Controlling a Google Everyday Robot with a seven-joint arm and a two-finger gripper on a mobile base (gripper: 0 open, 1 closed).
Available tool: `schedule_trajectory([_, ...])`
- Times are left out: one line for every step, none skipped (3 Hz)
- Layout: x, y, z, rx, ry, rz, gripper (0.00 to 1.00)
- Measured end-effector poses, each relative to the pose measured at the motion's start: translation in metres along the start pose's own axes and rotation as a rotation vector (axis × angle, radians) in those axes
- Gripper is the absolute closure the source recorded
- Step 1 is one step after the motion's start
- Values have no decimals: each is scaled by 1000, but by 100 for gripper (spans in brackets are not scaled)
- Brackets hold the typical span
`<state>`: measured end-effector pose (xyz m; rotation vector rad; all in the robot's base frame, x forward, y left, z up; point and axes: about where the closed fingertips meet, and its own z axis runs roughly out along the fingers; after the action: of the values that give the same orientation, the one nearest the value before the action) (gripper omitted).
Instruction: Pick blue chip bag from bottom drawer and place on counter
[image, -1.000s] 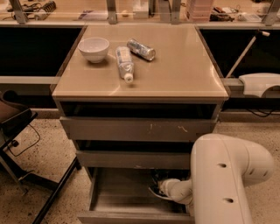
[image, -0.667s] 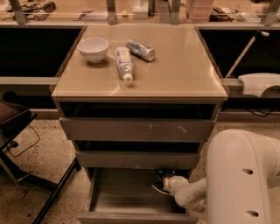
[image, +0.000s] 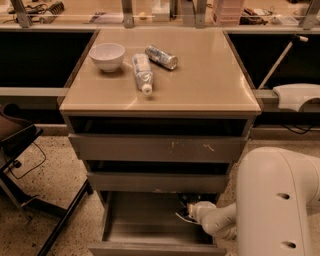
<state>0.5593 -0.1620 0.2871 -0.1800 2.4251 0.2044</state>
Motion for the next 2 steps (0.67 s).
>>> schedule_trajectory([22, -41, -39, 33, 89, -9, 100])
schedule_trajectory([47, -118, -144, 102, 182, 32, 100])
